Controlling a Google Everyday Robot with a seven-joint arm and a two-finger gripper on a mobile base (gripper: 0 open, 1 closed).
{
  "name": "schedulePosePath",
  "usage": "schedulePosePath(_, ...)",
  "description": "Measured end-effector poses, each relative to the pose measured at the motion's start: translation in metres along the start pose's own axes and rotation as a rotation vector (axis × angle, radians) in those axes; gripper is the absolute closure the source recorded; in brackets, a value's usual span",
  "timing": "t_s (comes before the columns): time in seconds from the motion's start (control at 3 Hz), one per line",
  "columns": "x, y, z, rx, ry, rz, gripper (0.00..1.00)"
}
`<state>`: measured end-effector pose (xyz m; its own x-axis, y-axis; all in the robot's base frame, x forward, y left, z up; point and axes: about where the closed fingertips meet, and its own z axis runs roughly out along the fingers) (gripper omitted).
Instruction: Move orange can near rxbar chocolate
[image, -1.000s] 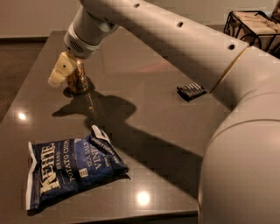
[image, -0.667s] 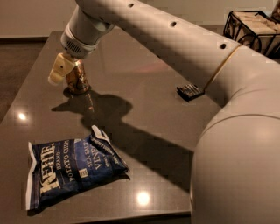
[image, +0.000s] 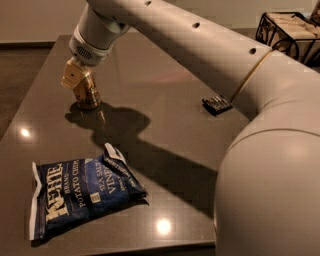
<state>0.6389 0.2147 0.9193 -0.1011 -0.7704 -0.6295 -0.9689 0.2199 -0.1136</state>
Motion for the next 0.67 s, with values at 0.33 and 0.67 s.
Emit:
schedulePosePath(0.33, 0.008, -0.005, -0.025, 0.01, 0.007, -0.012, 0.88)
schedulePosePath(0.67, 0.027, -0.015, -0.061, 0.023, 0.019, -0.006, 1.0)
